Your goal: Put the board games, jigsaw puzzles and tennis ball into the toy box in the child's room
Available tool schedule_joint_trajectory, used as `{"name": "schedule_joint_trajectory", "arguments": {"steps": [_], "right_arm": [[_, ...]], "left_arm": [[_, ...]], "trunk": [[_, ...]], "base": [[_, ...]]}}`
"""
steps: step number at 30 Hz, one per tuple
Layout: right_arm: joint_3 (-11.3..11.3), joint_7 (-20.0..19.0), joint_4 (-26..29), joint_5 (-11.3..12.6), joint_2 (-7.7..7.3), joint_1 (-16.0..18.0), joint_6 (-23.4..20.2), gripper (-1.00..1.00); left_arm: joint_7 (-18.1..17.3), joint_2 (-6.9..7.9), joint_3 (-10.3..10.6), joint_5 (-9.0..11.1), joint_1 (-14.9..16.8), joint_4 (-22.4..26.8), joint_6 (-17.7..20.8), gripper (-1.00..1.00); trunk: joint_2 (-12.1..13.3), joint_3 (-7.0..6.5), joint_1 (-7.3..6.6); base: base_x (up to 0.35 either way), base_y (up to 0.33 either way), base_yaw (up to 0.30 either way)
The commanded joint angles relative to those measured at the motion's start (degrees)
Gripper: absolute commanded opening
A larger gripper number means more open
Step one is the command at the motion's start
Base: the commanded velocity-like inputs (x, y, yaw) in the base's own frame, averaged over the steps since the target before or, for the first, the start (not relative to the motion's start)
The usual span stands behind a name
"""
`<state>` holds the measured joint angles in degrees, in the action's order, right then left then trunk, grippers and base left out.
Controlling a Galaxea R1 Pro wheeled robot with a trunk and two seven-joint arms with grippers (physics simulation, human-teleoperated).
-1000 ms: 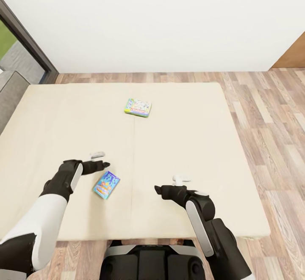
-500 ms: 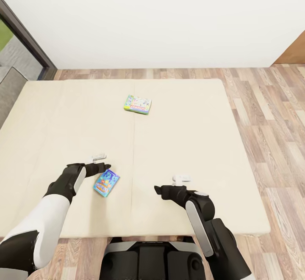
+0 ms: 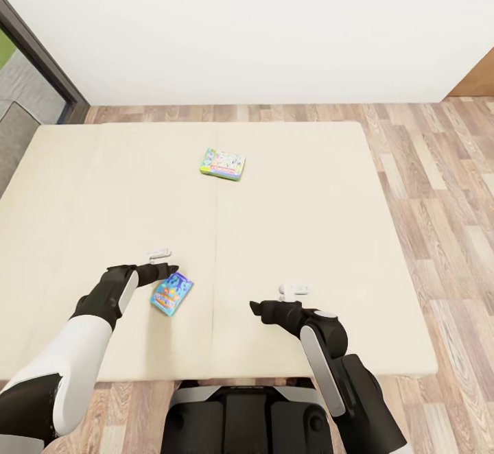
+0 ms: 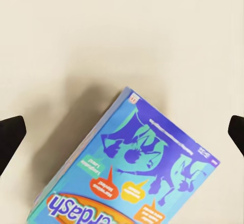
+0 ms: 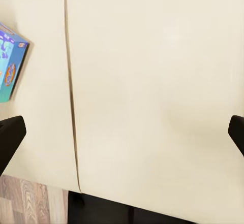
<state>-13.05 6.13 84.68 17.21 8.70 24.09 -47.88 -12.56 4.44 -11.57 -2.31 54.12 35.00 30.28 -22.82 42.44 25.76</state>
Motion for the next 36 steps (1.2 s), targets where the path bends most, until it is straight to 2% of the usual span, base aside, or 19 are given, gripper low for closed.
{"name": "schedule_joint_trajectory", "arguments": {"steps": [1,5,13,18,26,36], "right_arm": [[-0.03,0.61,0.07,0.59,0.00,0.03,-0.20,1.00],[0.05,0.59,0.07,0.61,0.00,0.03,-0.20,1.00],[0.14,0.57,0.10,0.68,-0.04,0.05,-0.25,1.00],[0.10,0.60,0.07,0.65,-0.01,0.04,-0.31,1.00],[0.04,0.56,0.10,0.62,0.00,0.04,-0.31,1.00],[0.16,0.53,0.13,0.71,-0.06,0.01,-0.35,1.00]], "left_arm": [[-0.38,0.04,-0.33,-0.26,0.02,0.07,0.35,1.00],[-0.39,0.10,-0.37,-0.34,0.02,0.07,0.48,1.00],[-0.36,0.17,1.79,-0.96,0.02,0.07,0.64,1.00],[-0.23,0.21,2.25,-1.13,0.02,0.04,0.78,1.00],[3.34,0.20,3.10,-1.63,0.02,-0.10,0.91,1.00],[4.26,0.38,3.33,-1.68,0.00,-0.11,2.94,1.00]], "trunk": [[-0.09,0.16,0.03],[-0.09,0.53,0.03],[-0.09,1.27,0.03],[-0.09,1.73,0.03],[-0.09,2.47,0.03],[-0.09,3.39,0.03]], "base": [[0.000,0.000,0.000],[0.000,0.000,0.000],[0.000,0.000,0.000],[0.000,0.000,0.000],[0.000,0.000,0.000],[0.000,0.000,0.000]]}}
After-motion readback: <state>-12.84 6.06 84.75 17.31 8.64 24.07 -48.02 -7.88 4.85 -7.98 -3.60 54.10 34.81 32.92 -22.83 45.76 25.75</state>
